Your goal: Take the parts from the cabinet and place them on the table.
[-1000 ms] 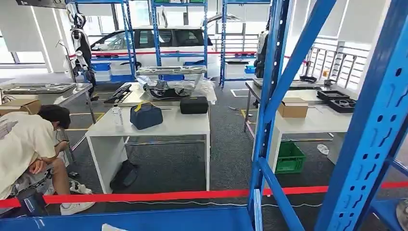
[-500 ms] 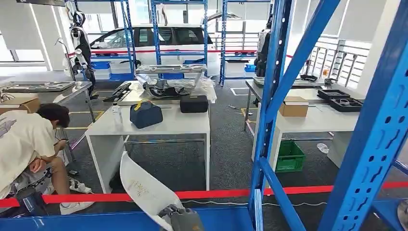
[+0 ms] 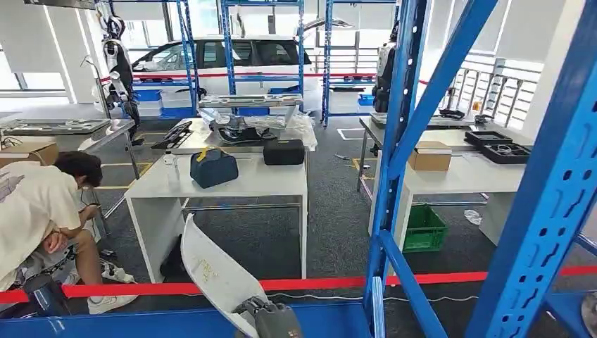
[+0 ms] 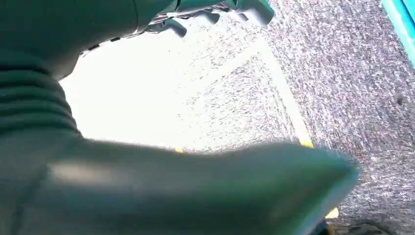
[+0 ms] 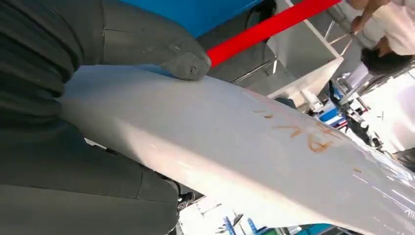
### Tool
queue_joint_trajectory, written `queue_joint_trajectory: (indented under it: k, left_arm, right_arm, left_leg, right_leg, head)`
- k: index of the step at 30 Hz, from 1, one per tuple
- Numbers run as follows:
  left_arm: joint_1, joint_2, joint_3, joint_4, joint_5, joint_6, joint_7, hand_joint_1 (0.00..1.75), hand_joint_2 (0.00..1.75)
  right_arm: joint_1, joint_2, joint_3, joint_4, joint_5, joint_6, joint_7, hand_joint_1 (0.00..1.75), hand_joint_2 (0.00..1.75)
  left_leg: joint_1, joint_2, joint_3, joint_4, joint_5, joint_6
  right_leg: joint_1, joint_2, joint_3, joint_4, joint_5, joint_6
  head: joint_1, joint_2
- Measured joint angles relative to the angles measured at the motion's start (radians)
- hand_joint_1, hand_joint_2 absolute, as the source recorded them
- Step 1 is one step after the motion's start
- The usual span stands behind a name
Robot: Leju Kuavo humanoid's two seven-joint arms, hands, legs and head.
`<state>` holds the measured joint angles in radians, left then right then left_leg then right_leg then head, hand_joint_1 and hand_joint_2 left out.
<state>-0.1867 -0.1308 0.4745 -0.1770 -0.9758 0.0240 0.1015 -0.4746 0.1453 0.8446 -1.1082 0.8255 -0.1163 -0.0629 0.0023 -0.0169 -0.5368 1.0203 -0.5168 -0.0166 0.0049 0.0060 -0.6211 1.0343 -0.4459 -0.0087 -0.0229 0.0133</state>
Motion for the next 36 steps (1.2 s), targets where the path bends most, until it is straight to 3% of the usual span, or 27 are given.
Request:
queue_joint_trajectory:
  k: [3, 9, 21, 27, 29, 30, 31, 33, 34, 35, 36]
  left_arm:
    - [0.001, 0.0, 0.009, 0.0, 0.012, 0.0, 0.0, 0.0, 1.75]
    - [0.01, 0.001, 0.023, 0.0, 0.013, 0.008, -0.012, 0.0, 1.75]
    - [0.028, 0.005, 0.046, 0.0, 0.013, 0.041, -0.013, 0.0, 1.75]
    - [0.038, 0.008, 0.056, 0.0, 0.015, 0.058, -0.008, 0.0, 1.75]
    - [0.04, 0.008, 0.06, 0.0, 0.015, 0.059, -0.011, 0.0, 1.75]
    - [0.043, 0.007, 0.061, 0.0, 0.015, 0.059, -0.011, 0.0, 1.75]
    - [0.045, 0.008, 0.062, 0.0, 0.016, 0.06, -0.011, 0.0, 1.75]
    - [0.046, 0.008, 0.063, 0.0, 0.016, 0.061, -0.011, 0.0, 1.75]
    - [0.048, 0.008, 0.063, 0.0, 0.016, 0.062, -0.011, 0.0, 1.75]
    - [0.049, 0.008, 0.064, 0.0, 0.015, 0.062, -0.01, 0.0, 1.75]
    - [0.049, 0.008, 0.064, 0.0, 0.016, 0.064, -0.007, 0.0, 1.75]
  right_arm:
    - [0.0, 0.0, 0.0, 0.002, -0.023, -0.027, -0.021, 1.75, 1.75]
    - [0.003, 0.0, -0.003, -0.021, -0.137, -0.043, -0.125, 1.75, 1.75]
    - [0.029, -0.003, 0.001, -0.125, -0.166, 0.042, -0.172, 1.75, 1.75]
    - [0.021, 0.043, 0.026, -0.115, -0.176, 0.084, -0.179, 1.75, 1.75]
    - [0.015, 0.06, 0.03, -0.105, -0.179, 0.085, -0.182, 1.75, 1.75]
    - [0.013, 0.063, 0.031, -0.101, -0.179, 0.085, -0.182, 1.75, 1.75]
    - [0.008, 0.066, 0.032, -0.099, -0.18, 0.085, -0.182, 1.75, 1.75]
    - [0.003, 0.067, 0.035, -0.092, -0.18, 0.085, -0.183, 1.75, 1.75]
    - [0.003, 0.067, 0.036, -0.087, -0.18, 0.086, -0.184, 1.75, 1.75]
    - [0.003, 0.067, 0.037, -0.082, -0.18, 0.087, -0.185, 1.75, 1.75]
    - [0.002, 0.067, 0.039, -0.078, -0.181, 0.088, -0.188, 1.75, 1.75]
  left_leg:
    - [0.0, 0.0, 0.0, 0.0, 0.0, 0.0]
    - [0.0, 0.0, 0.0, 0.0, 0.0, 0.0]
    - [-0.007, 0.0, -0.001, 0.001, -0.001, 0.002]
    - [-0.013, 0.0, -0.01, 0.004, -0.005, 0.012]
    - [-0.007, -0.001, 0.003, -0.007, 0.004, 0.022]
    - [0.0, 0.004, 0.006, -0.015, 0.016, 0.024]
    - [0.0, 0.003, 0.007, -0.017, 0.019, 0.028]
    - [0.0, 0.004, 0.002, -0.015, 0.019, 0.029]
    - [0.0, 0.005, 0.0, -0.012, 0.019, 0.029]
    - [0.0, 0.005, -0.003, -0.01, 0.018, 0.029]
    - [0.001, 0.004, -0.005, -0.008, 0.018, 0.028]
  right_leg:
    - [0.0, 0.0, 0.0, 0.0, 0.0, 0.0]
    - [0.0, 0.0, 0.0, 0.0, -0.001, 0.001]
    - [-0.004, 0.0, 0.0, -0.001, 0.0, 0.003]
    - [-0.011, 0.0, 0.001, -0.003, 0.001, 0.014]
    - [-0.008, -0.001, 0.003, -0.008, 0.002, 0.022]
    - [-0.01, -0.002, 0.002, 0.004, -0.008, 0.025]
    - [-0.008, -0.002, -0.013, 0.038, -0.04, 0.027]
    - [-0.011, -0.002, -0.079, 0.188, -0.124, 0.03]
    - [-0.012, -0.002, -0.116, 0.269, -0.154, 0.032]
    - [-0.012, -0.002, -0.137, 0.312, -0.156, 0.032]
    - [-0.014, -0.002, -0.132, 0.298, -0.132, 0.032]
  head:
    - [0.0, 0.0]
    - [0.0, 0.0]
    - [0.0, 0.0]
    - [0.0, 0.0]
    - [0.0, 0.0]
    - [0.0, 0.0]
    - [0.001, 0.0]
    - [0.001, 0.0]
    - [0.002, 0.0]
    - [0.002, 0.0]
    - [0.002, 0.0]
